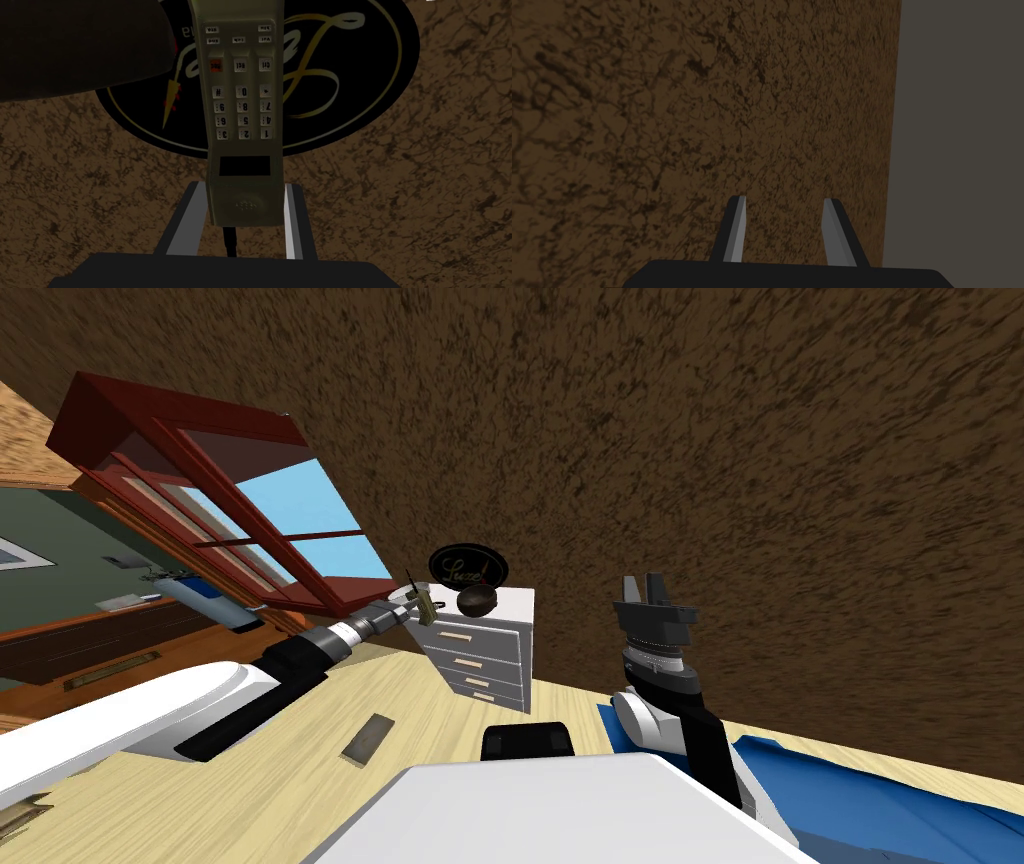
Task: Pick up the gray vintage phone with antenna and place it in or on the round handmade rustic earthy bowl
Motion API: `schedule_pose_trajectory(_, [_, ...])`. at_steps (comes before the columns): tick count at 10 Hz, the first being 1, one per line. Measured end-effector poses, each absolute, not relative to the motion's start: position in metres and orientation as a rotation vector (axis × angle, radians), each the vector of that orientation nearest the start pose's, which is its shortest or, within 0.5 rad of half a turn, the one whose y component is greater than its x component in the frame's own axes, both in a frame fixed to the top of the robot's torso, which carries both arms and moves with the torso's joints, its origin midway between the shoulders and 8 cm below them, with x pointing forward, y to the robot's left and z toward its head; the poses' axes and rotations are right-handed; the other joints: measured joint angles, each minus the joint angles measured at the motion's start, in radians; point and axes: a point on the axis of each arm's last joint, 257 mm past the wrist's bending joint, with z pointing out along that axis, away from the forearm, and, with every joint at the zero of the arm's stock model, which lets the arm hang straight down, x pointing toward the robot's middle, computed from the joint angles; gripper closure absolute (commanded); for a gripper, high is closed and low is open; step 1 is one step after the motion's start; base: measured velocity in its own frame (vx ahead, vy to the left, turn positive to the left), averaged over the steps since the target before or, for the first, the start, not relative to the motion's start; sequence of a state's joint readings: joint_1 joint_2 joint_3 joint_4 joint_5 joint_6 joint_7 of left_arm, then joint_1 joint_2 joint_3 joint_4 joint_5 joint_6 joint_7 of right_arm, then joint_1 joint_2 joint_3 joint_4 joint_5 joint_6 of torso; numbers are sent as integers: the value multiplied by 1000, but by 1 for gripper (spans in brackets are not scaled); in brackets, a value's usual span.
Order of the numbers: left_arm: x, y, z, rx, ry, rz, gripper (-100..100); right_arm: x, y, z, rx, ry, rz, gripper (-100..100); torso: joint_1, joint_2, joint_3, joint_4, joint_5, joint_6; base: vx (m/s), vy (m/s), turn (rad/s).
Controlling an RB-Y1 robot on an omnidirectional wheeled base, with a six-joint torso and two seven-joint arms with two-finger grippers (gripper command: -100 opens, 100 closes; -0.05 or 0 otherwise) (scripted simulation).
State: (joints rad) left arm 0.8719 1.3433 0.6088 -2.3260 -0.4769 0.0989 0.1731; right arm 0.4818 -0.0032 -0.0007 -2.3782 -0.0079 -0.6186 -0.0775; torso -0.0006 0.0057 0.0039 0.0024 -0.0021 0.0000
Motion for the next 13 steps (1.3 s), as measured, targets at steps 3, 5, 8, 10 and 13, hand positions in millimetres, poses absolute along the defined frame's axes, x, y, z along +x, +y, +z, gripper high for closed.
schedule_pose_trajectory(3, [414,350,13,370,1628,-76,100,299,-268,91,491,432,1435,0,-3,-1,0,0,-1,1,-32,-3,63])
schedule_pose_trajectory(5, [417,342,18,387,1631,-83,100,299,-268,91,491,431,1435,0,-7,-1,0,0,-2,1,-30,-74,54])
schedule_pose_trajectory(8, [426,334,30,386,1629,-96,100,299,-268,91,491,431,1435,0,-10,-2,-1,0,-2,1,-6,-87,23])
schedule_pose_trajectory(10, [433,332,41,370,1625,-106,100,299,-268,91,491,431,1435,0,-12,-6,-3,-1,-2,1,42,-116,24])
schedule_pose_trajectory(13, [445,327,60,337,1617,-129,100,299,-268,91,491,431,1435,0,-11,-7,-4,-1,-1,1,31,-105,8])
